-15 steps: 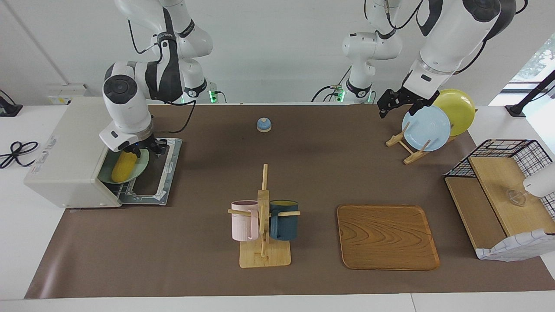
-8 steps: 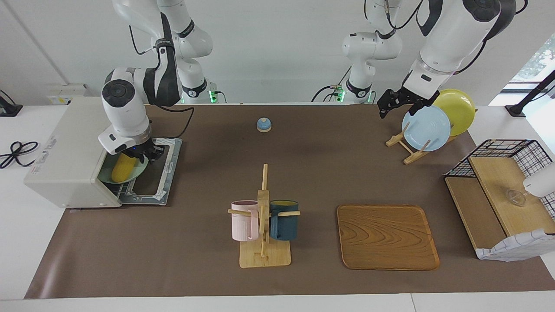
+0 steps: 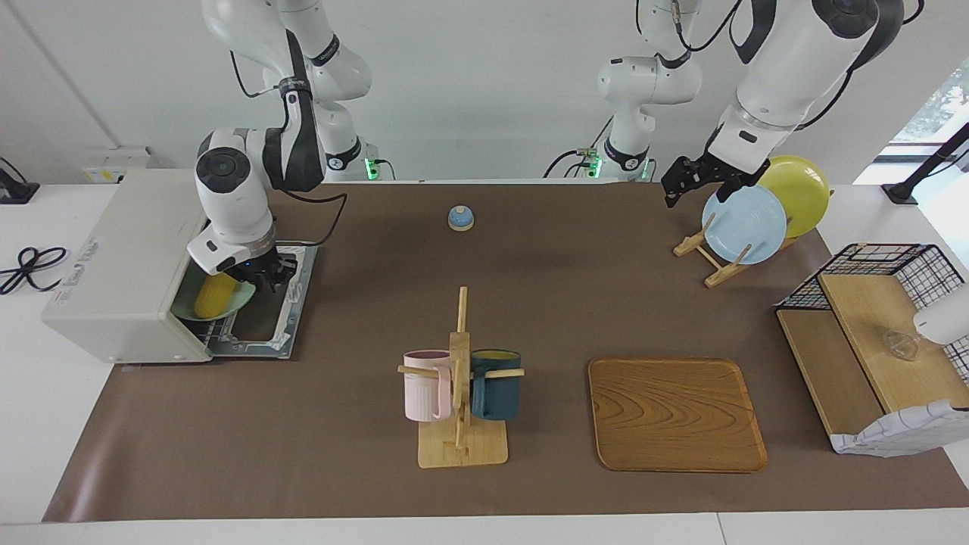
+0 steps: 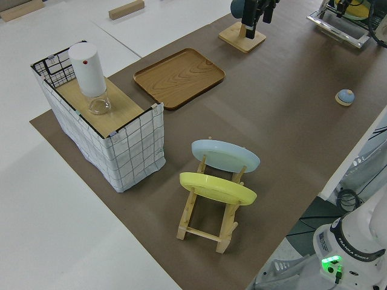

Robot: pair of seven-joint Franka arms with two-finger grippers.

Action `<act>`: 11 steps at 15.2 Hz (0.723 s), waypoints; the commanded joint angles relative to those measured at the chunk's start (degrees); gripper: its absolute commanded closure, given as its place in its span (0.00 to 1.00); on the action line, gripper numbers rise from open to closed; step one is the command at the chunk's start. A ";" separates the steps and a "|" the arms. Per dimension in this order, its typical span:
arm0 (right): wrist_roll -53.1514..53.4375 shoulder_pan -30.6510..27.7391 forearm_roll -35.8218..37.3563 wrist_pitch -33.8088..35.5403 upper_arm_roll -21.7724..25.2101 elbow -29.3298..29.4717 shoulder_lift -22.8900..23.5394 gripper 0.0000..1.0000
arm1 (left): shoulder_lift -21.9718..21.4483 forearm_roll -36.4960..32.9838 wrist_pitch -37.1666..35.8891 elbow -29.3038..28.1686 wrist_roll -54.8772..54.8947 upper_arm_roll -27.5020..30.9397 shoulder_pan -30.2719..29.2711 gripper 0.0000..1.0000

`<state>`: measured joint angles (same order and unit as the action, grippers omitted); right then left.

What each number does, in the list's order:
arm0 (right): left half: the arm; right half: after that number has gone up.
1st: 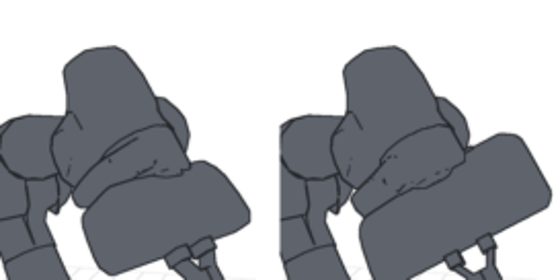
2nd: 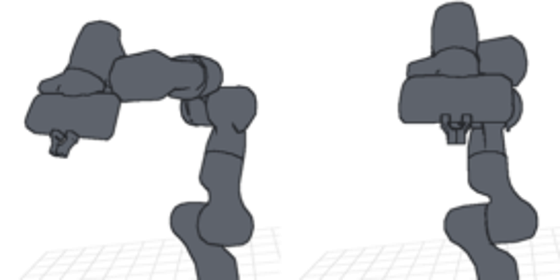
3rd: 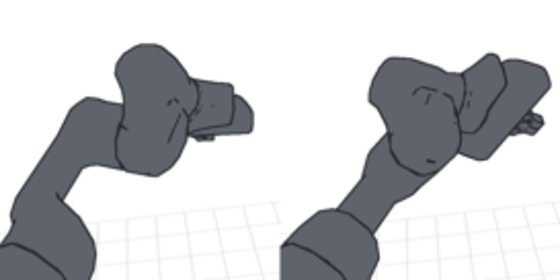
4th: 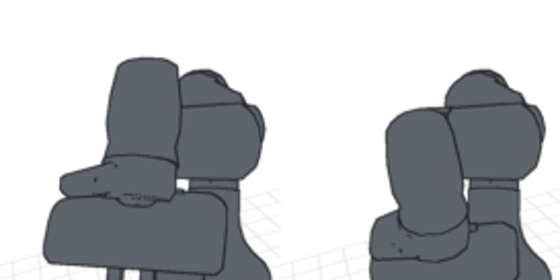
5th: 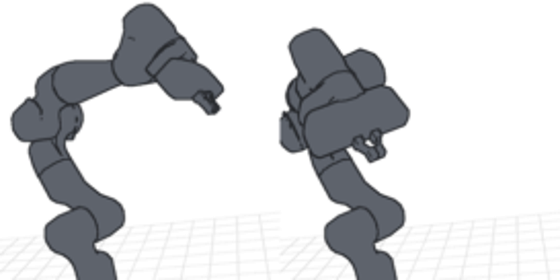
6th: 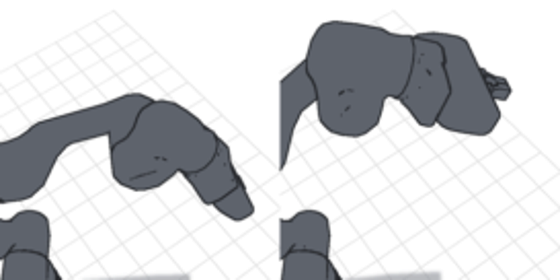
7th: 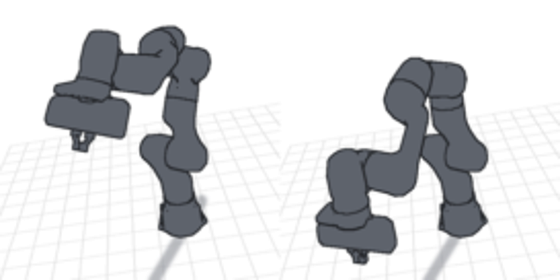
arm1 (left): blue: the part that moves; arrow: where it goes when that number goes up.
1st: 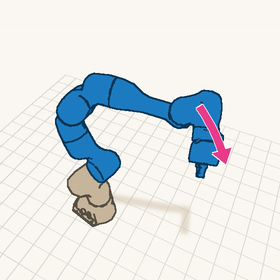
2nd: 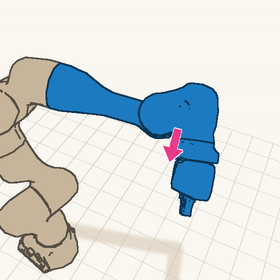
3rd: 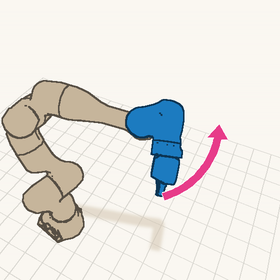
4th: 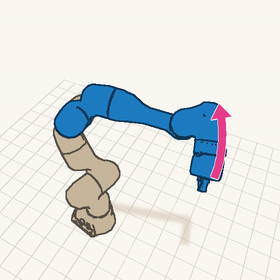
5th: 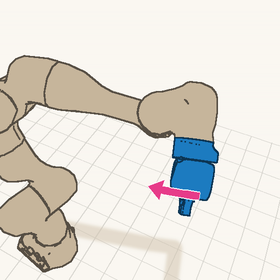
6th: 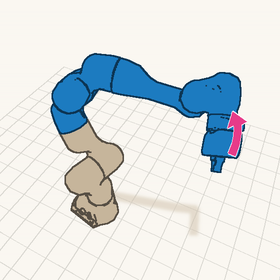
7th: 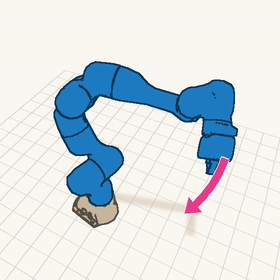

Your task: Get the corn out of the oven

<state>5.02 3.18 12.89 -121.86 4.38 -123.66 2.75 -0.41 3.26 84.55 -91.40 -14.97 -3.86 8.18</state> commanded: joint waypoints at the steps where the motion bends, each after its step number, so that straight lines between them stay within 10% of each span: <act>1: -1.42 -0.63 0.47 -0.57 -0.16 -1.41 -1.43 0.72 | -0.73 -1.15 1.75 -0.54 0.03 -0.09 -0.35 0.00; 11: -3.60 -1.41 0.82 4.36 -0.51 2.21 -0.46 0.57 | -0.82 -1.15 1.93 -1.06 -0.23 -0.09 -0.35 0.00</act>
<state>4.02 3.67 12.89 -117.30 4.26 -120.25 2.69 -0.41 3.25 85.68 -91.46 -15.00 -3.86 7.97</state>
